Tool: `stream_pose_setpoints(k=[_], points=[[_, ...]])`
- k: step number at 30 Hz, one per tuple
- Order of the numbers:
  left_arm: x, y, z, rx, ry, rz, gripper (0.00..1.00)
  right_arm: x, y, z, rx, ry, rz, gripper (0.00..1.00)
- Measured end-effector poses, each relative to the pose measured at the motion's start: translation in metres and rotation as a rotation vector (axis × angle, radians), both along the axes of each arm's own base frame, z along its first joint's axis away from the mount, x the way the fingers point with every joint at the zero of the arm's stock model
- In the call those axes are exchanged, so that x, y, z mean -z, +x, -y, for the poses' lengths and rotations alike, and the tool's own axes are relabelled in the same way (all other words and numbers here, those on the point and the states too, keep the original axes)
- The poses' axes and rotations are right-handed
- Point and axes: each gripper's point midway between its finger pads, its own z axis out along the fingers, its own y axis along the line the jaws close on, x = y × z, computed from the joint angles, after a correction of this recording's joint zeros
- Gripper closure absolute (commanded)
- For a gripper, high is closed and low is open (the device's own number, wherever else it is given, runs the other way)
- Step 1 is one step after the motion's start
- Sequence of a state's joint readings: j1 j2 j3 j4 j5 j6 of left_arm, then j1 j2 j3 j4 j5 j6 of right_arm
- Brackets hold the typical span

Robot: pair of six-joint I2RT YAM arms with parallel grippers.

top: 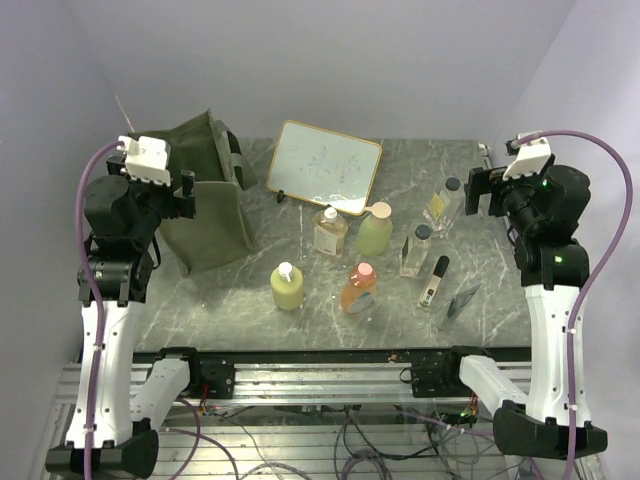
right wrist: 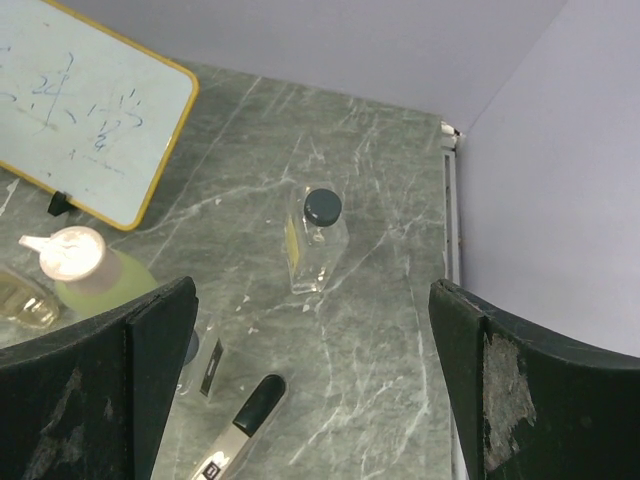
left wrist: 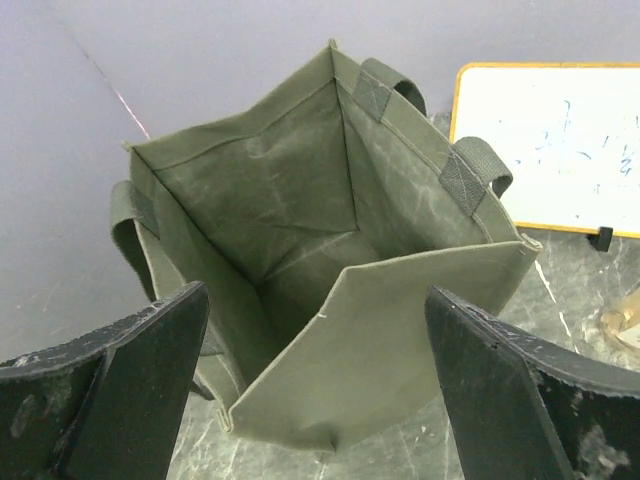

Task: Place the personal care products into the canvas bag
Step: Move the canvas bag to the center of the board.

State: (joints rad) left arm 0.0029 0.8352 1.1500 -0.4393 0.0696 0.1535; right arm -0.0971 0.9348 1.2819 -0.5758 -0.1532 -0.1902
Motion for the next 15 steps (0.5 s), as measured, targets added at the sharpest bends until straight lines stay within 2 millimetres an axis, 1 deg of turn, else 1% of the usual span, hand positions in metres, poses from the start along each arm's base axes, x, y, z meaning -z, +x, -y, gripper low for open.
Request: stream_pose_setpoints(k=[3,5,7,11,12,15], points=[[0.006,0.009,0.002,0.014,0.001,-0.043,0.01,0.006,0.003,-0.004,-0.027,-0.002,-0.028,0.0],[0.005,0.021,0.006,0.031,0.0,-0.068,0.01,0.011,0.007,-0.007,-0.049,0.003,-0.05,0.0],[0.007,0.032,0.013,0.052,0.001,-0.099,0.01,0.019,0.012,-0.012,-0.079,0.011,-0.08,0.0],[0.011,0.05,0.038,0.121,0.002,-0.148,0.01,0.031,0.016,-0.019,-0.126,0.029,-0.125,0.0],[0.011,0.053,0.042,0.131,0.001,-0.151,0.0,0.033,0.016,-0.02,-0.131,0.031,-0.13,0.0],[0.013,0.068,0.065,0.183,-0.007,-0.178,0.02,0.034,0.015,-0.024,-0.152,0.036,-0.136,0.0]])
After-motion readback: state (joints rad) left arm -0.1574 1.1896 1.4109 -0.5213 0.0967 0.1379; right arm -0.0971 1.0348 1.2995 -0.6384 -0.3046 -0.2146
